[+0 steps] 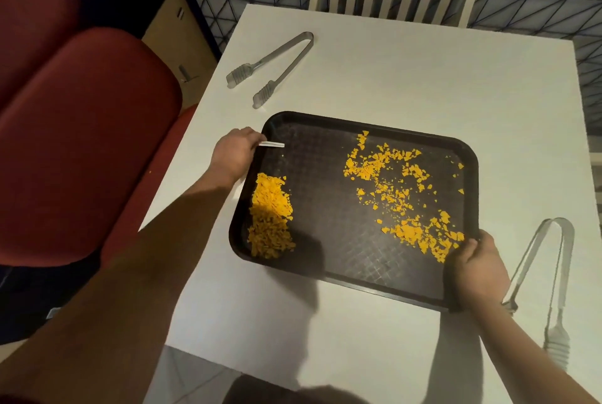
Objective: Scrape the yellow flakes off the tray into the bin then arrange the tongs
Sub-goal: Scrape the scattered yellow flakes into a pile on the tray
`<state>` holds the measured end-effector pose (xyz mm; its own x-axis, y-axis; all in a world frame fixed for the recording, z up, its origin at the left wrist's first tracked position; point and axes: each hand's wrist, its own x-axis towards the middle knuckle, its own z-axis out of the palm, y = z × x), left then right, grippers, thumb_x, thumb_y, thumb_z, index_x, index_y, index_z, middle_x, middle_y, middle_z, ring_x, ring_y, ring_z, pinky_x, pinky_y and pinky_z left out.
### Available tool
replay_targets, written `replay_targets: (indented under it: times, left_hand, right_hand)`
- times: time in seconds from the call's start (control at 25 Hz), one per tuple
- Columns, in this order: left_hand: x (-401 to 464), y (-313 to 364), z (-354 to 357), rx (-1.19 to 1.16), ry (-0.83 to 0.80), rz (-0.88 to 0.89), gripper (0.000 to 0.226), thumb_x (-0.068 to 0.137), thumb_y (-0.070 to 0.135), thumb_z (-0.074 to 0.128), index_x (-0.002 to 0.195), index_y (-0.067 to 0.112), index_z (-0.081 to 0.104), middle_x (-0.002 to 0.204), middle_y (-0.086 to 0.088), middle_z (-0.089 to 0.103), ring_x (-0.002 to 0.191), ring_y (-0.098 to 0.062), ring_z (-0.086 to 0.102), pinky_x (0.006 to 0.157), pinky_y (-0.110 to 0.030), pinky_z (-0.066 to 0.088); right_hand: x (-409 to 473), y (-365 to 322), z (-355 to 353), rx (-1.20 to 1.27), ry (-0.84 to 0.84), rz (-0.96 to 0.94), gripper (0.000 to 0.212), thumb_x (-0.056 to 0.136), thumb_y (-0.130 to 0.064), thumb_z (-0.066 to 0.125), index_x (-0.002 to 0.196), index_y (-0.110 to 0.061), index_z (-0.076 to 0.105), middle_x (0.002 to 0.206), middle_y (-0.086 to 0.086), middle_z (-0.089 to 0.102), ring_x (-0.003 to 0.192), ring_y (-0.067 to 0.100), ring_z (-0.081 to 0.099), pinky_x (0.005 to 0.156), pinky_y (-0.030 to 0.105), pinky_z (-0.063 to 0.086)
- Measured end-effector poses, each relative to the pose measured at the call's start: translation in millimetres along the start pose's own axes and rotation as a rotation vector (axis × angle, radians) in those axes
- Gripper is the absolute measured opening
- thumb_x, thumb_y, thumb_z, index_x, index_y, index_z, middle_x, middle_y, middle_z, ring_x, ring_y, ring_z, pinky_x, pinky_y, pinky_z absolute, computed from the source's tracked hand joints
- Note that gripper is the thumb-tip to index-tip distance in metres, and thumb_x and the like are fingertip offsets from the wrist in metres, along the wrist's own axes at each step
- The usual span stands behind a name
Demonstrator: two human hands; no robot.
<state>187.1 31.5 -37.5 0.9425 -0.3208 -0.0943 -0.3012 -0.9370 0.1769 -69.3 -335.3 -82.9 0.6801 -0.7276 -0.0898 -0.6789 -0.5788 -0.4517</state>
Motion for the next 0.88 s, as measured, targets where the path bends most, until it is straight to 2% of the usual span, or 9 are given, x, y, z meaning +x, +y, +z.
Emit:
replay_targets:
  times: [0.2,0.44,0.6,0.68,0.76,0.88]
  left_hand:
    - [6,-7,-2,0.024,-0.064,0.165,0.032,0.093,0.013,0.047,0.121,0.015,0.061,0.111,-0.016,0.058,0.105,-0.035,0.055,0.086,-0.037,0.046]
    - [-22,-10,-7,-0.039,-0.116,0.263,0.028,0.092,0.013,0.051,0.116,0.016,0.065,0.105,-0.016,0.058,0.1,-0.035,0.056,0.082,-0.029,0.041]
    - [-54,-19,-9,0.018,-0.174,0.376,0.032,0.091,0.012,0.05,0.116,0.021,0.065,0.102,-0.014,0.059,0.084,-0.038,0.057,0.076,-0.035,0.044]
    - [-54,-20,-10,0.021,-0.077,0.319,0.031,0.089,0.01,0.051,0.116,0.017,0.065,0.095,-0.016,0.059,0.074,-0.041,0.057,0.069,-0.038,0.046]
    - [-42,-17,-10,0.03,-0.002,0.213,0.032,0.09,0.009,0.05,0.12,0.014,0.062,0.097,-0.017,0.058,0.075,-0.041,0.058,0.069,-0.04,0.047]
    - [-24,-6,-10,0.041,-0.031,0.136,0.034,0.094,0.013,0.045,0.126,0.014,0.057,0.103,-0.016,0.054,0.081,-0.041,0.059,0.072,-0.041,0.047]
  right_hand:
    - [0,2,5,-0.039,0.029,0.02,0.031,0.086,-0.034,0.025,0.107,-0.021,0.045,0.093,0.019,0.063,0.078,0.041,0.058,0.065,0.037,0.037]
    - [2,5,7,-0.075,0.053,0.004,0.028,0.087,-0.034,0.025,0.105,-0.021,0.042,0.094,0.022,0.062,0.078,0.044,0.058,0.064,0.038,0.037]
    - [2,6,9,-0.092,0.054,0.01,0.03,0.089,-0.035,0.025,0.109,-0.021,0.042,0.097,0.021,0.062,0.08,0.043,0.058,0.065,0.039,0.039]
    - [2,7,10,-0.105,0.051,0.023,0.034,0.089,-0.035,0.025,0.113,-0.02,0.043,0.101,0.021,0.062,0.084,0.044,0.058,0.068,0.041,0.042]
    - [2,7,10,-0.107,0.053,0.024,0.035,0.089,-0.035,0.025,0.114,-0.02,0.043,0.101,0.021,0.062,0.085,0.044,0.058,0.069,0.041,0.041]
    - [2,6,8,-0.1,0.047,0.015,0.038,0.088,-0.035,0.025,0.116,-0.018,0.044,0.101,0.022,0.062,0.086,0.044,0.058,0.072,0.043,0.043]
